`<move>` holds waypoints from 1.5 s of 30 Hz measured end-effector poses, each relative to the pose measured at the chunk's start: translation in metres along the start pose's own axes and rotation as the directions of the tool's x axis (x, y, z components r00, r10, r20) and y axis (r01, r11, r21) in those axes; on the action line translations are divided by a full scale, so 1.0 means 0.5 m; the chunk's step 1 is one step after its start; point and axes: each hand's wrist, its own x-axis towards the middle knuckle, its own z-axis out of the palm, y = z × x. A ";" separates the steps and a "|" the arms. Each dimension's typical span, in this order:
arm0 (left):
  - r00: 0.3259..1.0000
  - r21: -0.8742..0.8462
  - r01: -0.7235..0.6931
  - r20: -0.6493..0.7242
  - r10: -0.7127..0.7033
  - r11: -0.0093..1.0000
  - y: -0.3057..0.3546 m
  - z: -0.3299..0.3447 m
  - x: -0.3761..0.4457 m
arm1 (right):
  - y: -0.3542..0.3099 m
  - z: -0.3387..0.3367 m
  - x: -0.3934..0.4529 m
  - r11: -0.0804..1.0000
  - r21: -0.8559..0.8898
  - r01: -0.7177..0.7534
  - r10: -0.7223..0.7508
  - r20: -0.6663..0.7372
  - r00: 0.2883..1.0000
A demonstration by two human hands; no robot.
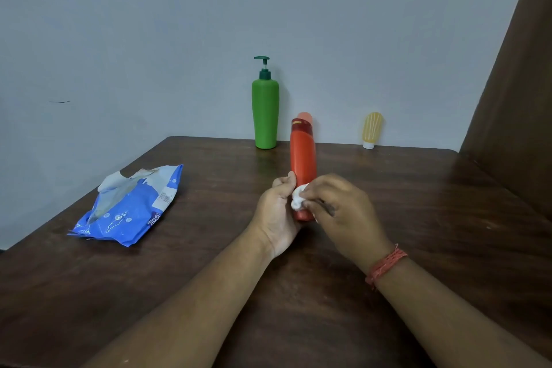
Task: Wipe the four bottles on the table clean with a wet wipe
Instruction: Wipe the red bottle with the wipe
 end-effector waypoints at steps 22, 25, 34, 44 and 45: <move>0.997 0.051 -0.021 -0.073 0.024 0.999 0.002 -0.011 0.007 | 0.001 -0.014 0.004 0.963 -0.212 0.167 -0.094 0.318 0.943; 0.998 0.079 -0.031 -0.061 0.035 0.996 -0.005 0.002 0.004 | -0.008 -0.014 0.014 0.964 -0.245 0.105 -0.059 0.187 0.981; 0.992 0.048 -0.054 -0.113 0.060 0.997 0.008 -0.002 0.002 | -0.003 -0.012 0.009 0.971 -0.158 0.178 -0.145 0.202 0.969; 0.990 -0.041 -0.060 -0.134 0.054 0.997 0.022 -0.012 0.003 | 0.004 -0.017 -0.001 0.977 -0.055 0.208 -0.191 0.227 0.955; 0.992 -0.070 -0.053 -0.121 0.044 0.996 0.023 -0.009 0.000 | 0.002 -0.015 0.000 0.982 -0.014 0.187 -0.181 0.195 0.964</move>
